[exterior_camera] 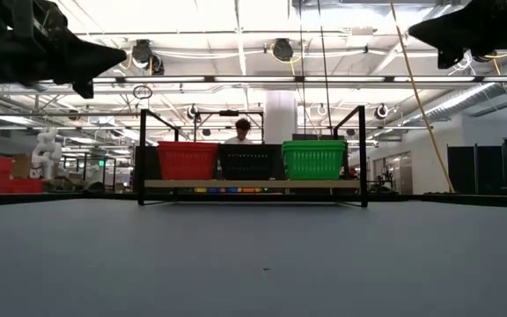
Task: Stack baskets on shelf by color
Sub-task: Return to Home Position
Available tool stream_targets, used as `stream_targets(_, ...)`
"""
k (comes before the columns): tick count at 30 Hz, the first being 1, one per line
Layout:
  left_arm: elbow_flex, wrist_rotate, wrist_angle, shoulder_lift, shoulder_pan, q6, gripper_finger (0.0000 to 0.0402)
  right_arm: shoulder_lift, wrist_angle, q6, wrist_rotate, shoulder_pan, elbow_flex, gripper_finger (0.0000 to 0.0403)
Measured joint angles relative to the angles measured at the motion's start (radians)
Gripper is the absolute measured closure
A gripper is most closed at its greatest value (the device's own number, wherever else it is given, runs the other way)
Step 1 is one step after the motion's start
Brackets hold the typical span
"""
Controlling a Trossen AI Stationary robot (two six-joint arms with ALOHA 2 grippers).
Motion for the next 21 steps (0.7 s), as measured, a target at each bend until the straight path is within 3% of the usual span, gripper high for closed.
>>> stream_targets(3,0.0,0.015,-0.027,-0.002,-0.027,0.006,0.0399,-0.028,-0.009,0.007,-0.04,0.0,-0.008,0.0401)
stream_targets(7,0.0,-0.002,-0.04,-0.002,-0.054,0.027,0.0393,-0.04,0.03,0.022,-0.252,0.0,-0.04,0.0402)
stream_targets(9,0.0,-0.027,-0.026,-0.002,-0.057,0.037,0.039,-0.025,0.21,0.011,-0.316,-0.002,-0.103,0.0402)
stream_targets(11,0.001,-0.057,0.003,-0.002,-0.056,0.055,0.0389,0.008,0.414,-0.018,-0.312,-0.015,-0.182,0.0402)
stream_targets(13,0.001,-0.085,0.023,-0.001,-0.056,0.081,0.039,0.041,0.499,-0.039,-0.279,-0.043,-0.225,0.0402)
stream_targets(16,0.001,-0.115,0.044,-0.002,-0.056,0.106,0.0398,0.068,0.406,-0.005,-0.223,-0.099,-0.209,0.0402)
stream_targets(21,0.001,-0.134,0.033,-0.003,-0.054,0.112,0.0389,0.072,0.291,0.003,-0.287,-0.183,-0.186,0.0403)
